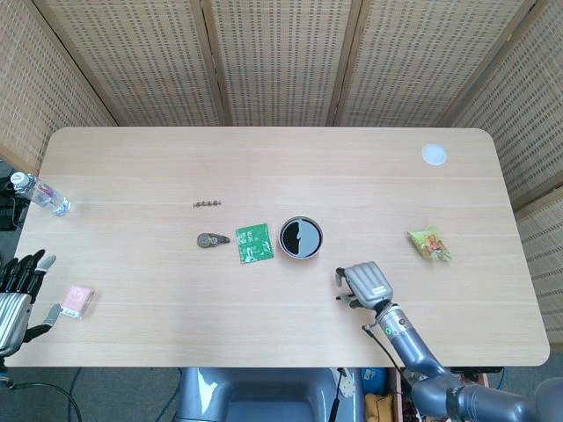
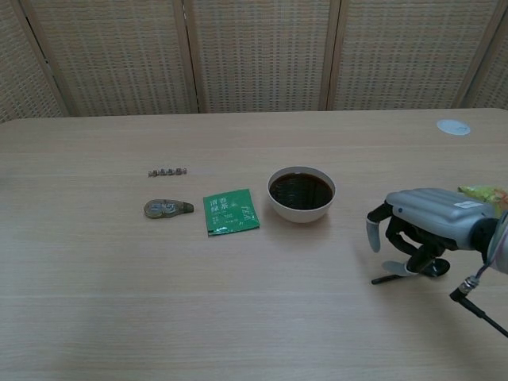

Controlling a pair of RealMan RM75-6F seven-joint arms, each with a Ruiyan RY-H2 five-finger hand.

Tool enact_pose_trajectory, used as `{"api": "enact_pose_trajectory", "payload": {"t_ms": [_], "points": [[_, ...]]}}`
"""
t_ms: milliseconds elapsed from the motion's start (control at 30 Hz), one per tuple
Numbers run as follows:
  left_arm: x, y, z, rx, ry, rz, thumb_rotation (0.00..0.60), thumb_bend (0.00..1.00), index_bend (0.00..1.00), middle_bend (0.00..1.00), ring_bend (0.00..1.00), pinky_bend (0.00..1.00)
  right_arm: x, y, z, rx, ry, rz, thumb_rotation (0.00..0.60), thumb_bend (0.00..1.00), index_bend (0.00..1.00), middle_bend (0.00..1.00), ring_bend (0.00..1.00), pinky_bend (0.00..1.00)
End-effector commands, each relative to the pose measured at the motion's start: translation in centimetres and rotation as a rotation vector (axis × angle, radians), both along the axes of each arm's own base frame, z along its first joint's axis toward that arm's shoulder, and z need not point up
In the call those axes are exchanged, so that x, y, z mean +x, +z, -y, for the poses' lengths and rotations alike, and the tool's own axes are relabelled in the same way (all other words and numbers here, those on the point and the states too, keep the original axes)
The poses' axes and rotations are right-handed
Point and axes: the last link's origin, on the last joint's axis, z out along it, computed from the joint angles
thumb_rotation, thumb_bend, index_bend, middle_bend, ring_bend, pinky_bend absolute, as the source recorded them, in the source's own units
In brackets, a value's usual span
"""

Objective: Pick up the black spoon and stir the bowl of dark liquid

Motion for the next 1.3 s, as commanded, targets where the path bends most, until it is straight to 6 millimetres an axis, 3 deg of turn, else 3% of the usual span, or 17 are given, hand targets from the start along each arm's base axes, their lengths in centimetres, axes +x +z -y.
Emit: {"api": "enact_pose_trajectory", "payload": {"t_ms": [33, 533, 1300], "points": [[0.0, -0.1, 0.0, -0.002, 0.001, 0.001, 0.600, 0.39, 0.00, 0.00, 0.00, 0.00, -0.4, -0.4, -0.1, 0.008, -0.008, -0.014, 0.600, 0.48, 0.54, 0.90, 0.89, 1.00], [-0.3, -0.2, 0.2, -0.006, 0.006, 0.007, 0.600, 0.39, 0.00, 0.00, 0.00, 0.00, -1.5, -1.5, -0.5, 0.048, -0.023, -0.070, 0.600, 0.49, 0.56, 0.90, 0.89, 1.00], [-0.8, -0.3, 0.2, -0.003, 0.019, 0.015, 0.600, 0.39, 0.00, 0.00, 0.00, 0.00, -1.4, -2.1, 0.1, 0.057, -0.032, -0.096, 0.600, 0.49, 0.58, 0.90, 0.90, 1.00]]}}
